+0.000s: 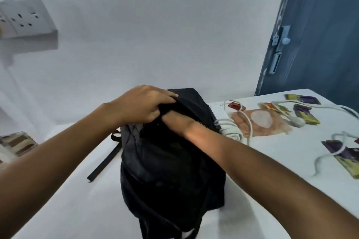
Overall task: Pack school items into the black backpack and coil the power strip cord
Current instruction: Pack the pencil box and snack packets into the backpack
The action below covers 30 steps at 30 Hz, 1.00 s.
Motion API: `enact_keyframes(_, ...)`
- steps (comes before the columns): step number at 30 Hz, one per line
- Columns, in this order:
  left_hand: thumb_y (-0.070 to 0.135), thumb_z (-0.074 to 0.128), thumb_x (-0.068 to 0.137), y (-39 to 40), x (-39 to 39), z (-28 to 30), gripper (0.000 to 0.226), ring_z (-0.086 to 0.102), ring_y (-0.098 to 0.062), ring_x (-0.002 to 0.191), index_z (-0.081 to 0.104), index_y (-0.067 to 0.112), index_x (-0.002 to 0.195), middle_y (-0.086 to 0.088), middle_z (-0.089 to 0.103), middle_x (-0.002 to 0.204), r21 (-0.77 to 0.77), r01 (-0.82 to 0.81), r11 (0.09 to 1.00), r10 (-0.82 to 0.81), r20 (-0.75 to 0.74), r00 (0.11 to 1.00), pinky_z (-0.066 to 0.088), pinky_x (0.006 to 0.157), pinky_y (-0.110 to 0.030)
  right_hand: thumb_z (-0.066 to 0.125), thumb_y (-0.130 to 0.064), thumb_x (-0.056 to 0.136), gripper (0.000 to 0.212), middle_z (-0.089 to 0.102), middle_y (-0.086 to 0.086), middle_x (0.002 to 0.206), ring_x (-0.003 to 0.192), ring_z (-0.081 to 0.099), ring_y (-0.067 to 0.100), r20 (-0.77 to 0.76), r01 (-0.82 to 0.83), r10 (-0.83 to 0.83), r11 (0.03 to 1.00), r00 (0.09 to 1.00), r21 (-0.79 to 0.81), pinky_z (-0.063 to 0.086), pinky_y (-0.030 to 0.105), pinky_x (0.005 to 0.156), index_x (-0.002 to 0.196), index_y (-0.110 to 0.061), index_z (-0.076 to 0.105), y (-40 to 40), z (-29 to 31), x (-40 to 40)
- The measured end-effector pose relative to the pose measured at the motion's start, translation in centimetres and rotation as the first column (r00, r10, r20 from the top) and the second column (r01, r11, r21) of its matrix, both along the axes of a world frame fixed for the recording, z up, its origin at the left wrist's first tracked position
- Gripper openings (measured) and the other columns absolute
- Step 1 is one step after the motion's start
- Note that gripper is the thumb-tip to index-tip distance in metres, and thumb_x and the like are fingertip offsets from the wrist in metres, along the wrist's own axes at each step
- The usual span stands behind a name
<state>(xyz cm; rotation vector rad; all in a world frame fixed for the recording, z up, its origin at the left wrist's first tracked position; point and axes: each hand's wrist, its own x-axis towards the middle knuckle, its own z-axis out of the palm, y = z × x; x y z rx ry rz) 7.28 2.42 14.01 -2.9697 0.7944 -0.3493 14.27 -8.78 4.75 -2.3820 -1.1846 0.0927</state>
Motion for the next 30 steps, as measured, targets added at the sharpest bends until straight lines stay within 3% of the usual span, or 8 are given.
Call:
enact_keyframes(6, 0.013, 0.041, 0.064, 0.7, 0.8, -0.1, 0.063, 0.061, -0.015, 0.115, 0.065, 0.020, 0.122, 0.012, 0.057, 0.135, -0.067, 0.034, 0.997, -0.032, 0.029, 0.999, 0.042, 0.081, -0.023, 0.043, 0.002, 0.087, 0.034, 0.039, 0.007, 0.066, 0.056, 0.033, 0.017, -0.313, 0.198, -0.331, 0.900, 0.890, -0.388, 0.028, 0.023, 0.055, 0.056, -0.009, 0.038, 0.7, 0.7, 1.8)
enact_keyframes(11, 0.014, 0.041, 0.065, 1.1, 1.4, 0.5, 0.061, 0.059, -0.011, 0.116, 0.067, 0.020, 0.120, 0.013, 0.058, 0.133, -0.114, 0.033, 0.993, -0.031, 0.021, 0.999, 0.038, 0.082, -0.018, 0.030, -0.020, 0.104, 0.037, 0.053, 0.016, 0.131, 0.120, 0.050, 0.029, -0.074, 0.169, -0.231, 0.862, 0.970, -0.478, 0.036, 0.033, 0.100, 0.131, -0.004, 0.051, 1.0, -0.8, 2.9)
enact_keyframes(17, 0.013, 0.045, 0.063, 1.1, 1.9, 0.6, 0.058, 0.058, 0.003, 0.102, 0.070, 0.019, 0.115, 0.012, 0.063, 0.127, -0.226, -0.015, 0.974, -0.002, -0.073, 0.997, 0.035, 0.080, -0.002, 0.043, -0.015, 0.098, 0.031, 0.056, 0.013, 0.129, 0.120, 0.052, 0.026, 0.088, 0.061, -0.015, 0.838, 0.996, -0.543, 0.040, 0.026, 0.092, 0.125, -0.006, 0.054, 1.1, 2.1, 0.2)
enact_keyframes(20, 0.011, 0.046, 0.063, 0.9, 2.6, 0.7, 0.056, 0.058, 0.005, 0.090, 0.072, 0.017, 0.112, 0.011, 0.067, 0.119, -0.279, -0.044, 0.959, 0.001, -0.153, 0.988, 0.035, 0.071, 0.001, 0.055, -0.004, 0.090, 0.032, 0.065, 0.005, 0.118, 0.106, 0.060, 0.017, -0.339, -0.335, 0.224, 0.887, 0.914, -0.317, 0.047, 0.019, 0.082, 0.120, -0.011, 0.061, -2.8, 6.9, -0.7)
enact_keyframes(22, 0.011, 0.046, 0.063, 0.6, 3.1, 0.6, 0.054, 0.065, -0.005, 0.077, 0.072, 0.024, 0.109, 0.016, 0.072, 0.104, -0.308, -0.081, 0.948, 0.013, -0.217, 0.976, 0.047, 0.068, -0.014, 0.053, 0.005, 0.090, 0.038, 0.062, 0.014, 0.126, 0.108, 0.062, 0.019, -0.714, -0.489, 0.341, 0.873, 0.611, -0.001, 0.050, 0.030, 0.094, 0.123, -0.013, 0.060, -6.8, 10.3, 0.7)
enact_keyframes(24, 0.014, 0.048, 0.062, 0.3, 3.7, 0.4, 0.052, 0.066, -0.012, 0.074, 0.073, 0.026, 0.106, 0.012, 0.074, 0.093, -0.327, -0.149, 0.933, 0.067, -0.249, 0.966, 0.051, 0.069, -0.026, 0.048, 0.008, 0.090, 0.032, 0.067, 0.018, 0.115, 0.101, 0.067, 0.029, -0.775, -0.279, 0.353, 0.931, 0.524, 0.236, 0.055, 0.036, 0.085, 0.111, -0.009, 0.064, -9.9, 11.1, 4.8)
enact_keyframes(26, 0.016, 0.050, 0.061, 0.0, 4.2, 0.1, 0.051, 0.068, -0.016, 0.084, 0.074, 0.022, 0.106, 0.012, 0.073, 0.103, -0.342, -0.219, 0.914, 0.122, -0.282, 0.952, 0.052, 0.077, -0.031, 0.046, 0.006, 0.090, 0.024, 0.071, 0.013, 0.094, 0.080, 0.071, 0.025, -0.694, 0.176, 0.087, 0.938, 0.714, 0.299, 0.052, 0.029, 0.064, 0.094, -0.007, 0.066, -12.5, 9.2, 10.1)
enact_keyframes(30, 0.017, 0.050, 0.061, -0.5, 4.3, -0.6, 0.051, 0.067, -0.012, 0.095, 0.074, 0.022, 0.106, 0.015, 0.070, 0.112, -0.347, -0.278, 0.896, 0.161, -0.330, 0.930, 0.051, 0.086, -0.032, 0.050, -0.007, 0.079, 0.020, 0.070, 0.017, 0.090, 0.079, 0.067, 0.031, -0.400, 0.756, -0.663, 0.642, 0.633, 0.131, 0.053, 0.030, 0.065, 0.084, -0.003, 0.069, -18.4, -1.4, 19.8)
